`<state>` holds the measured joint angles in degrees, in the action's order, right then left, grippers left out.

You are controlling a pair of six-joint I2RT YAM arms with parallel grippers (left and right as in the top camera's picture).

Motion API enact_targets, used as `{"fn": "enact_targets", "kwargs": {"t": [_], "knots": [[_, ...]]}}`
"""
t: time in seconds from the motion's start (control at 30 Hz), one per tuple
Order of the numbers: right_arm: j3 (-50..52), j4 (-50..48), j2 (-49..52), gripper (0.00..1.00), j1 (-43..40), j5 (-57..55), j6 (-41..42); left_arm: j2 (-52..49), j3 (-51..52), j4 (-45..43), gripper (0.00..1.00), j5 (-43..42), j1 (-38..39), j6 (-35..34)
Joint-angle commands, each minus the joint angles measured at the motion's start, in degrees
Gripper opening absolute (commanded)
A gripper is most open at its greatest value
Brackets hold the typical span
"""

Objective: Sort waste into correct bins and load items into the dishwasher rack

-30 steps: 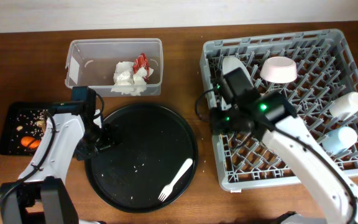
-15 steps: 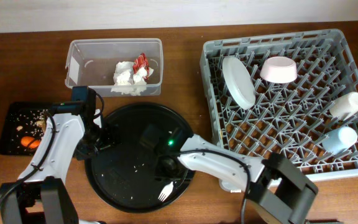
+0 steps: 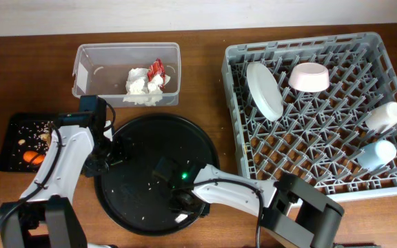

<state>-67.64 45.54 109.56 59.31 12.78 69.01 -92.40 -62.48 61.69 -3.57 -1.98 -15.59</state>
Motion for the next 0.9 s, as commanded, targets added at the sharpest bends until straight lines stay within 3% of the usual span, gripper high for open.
{"fn": "enact_targets", "kwargs": {"t": [0.0,0.1,0.37,0.5,0.67,0.77,0.87], "knots": [[1.0,-0.6,0.5,0.38,0.6,-6.3,-1.3,1.2,-0.2,0.1,0.92,0.4,0.2,0.7],[1.0,-0.3,0.5,0.34,0.6,-9.2,-2.8,1.2,-0.2,0.1,0.92,0.4,0.2,0.7],[0.8,1.0,0.4,0.04,0.6,-10.5,-6.9,1.2,-0.2,0.1,0.92,0.4,0.2,0.7],[-1.7,6.3,-2.9,0.04,-2.4,-14.5,-10.2,1.2,-0.2,0.1,0.92,0.4,0.2,0.7],[-6.8,15.4,-16.1,0.04,-12.6,-21.2,-30.5,1.2,-0.2,0.1,0.92,0.4,0.2,0.7],[-6.9,16.7,-23.9,0.05,-21.5,-21.2,-49.1,1.2,-0.2,0.1,0.92,0.4,0.2,0.7],[-6.3,19.6,-23.3,0.05,-26.1,-21.5,-56.0,1.2,-0.2,0.1,0.92,0.4,0.2,0.7]]}}
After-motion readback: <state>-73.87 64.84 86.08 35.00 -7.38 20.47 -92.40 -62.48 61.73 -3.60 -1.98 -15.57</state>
